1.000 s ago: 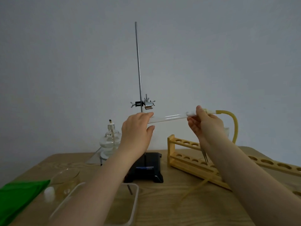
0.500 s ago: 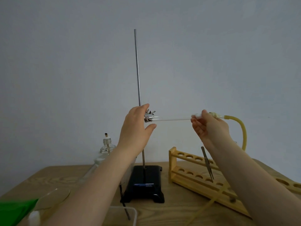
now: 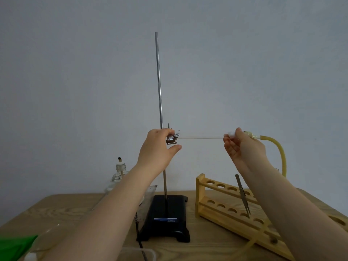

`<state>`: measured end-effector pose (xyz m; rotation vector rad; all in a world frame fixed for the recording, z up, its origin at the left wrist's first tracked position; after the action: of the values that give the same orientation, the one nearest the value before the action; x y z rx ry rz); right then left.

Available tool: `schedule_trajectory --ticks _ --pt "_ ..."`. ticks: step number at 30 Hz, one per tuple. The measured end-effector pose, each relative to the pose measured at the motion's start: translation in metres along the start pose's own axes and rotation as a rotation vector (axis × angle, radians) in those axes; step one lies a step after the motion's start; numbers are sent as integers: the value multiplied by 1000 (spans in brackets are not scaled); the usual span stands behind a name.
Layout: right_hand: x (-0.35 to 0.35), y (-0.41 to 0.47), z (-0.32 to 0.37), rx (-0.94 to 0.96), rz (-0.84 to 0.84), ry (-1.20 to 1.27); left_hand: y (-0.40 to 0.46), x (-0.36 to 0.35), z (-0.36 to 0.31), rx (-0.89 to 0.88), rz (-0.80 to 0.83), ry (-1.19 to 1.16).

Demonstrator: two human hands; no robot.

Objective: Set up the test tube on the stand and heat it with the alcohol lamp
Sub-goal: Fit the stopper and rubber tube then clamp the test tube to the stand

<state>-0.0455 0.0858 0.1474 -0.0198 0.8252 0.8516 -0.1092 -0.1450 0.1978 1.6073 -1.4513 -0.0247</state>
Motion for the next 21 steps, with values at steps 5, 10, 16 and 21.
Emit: schedule_trajectory --ticks 5,10,16,21 --pt "5 3 -3 -2 -19 11 1 1 -1 -26 -5 -66" --pt "11 6 -6 -7 -58 16 4 4 0 -40 8 -69" --pt "8 5 -11 -10 -42 -3 8 3 4 -43 12 -50" --pt "2 4 -15 -8 -35 -2 7 3 3 -56 28 -24"
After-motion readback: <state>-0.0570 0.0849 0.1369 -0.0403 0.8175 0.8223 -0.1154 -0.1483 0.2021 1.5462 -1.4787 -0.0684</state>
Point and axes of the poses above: each hand's wrist, its own y-axis towards the middle knuckle, its own x-axis out of the back of the hand, z = x × y, the point moved 10 cm from there along y, towards the middle knuckle, and after that the axes turned 10 degrees about x, right-handed, at the moved point
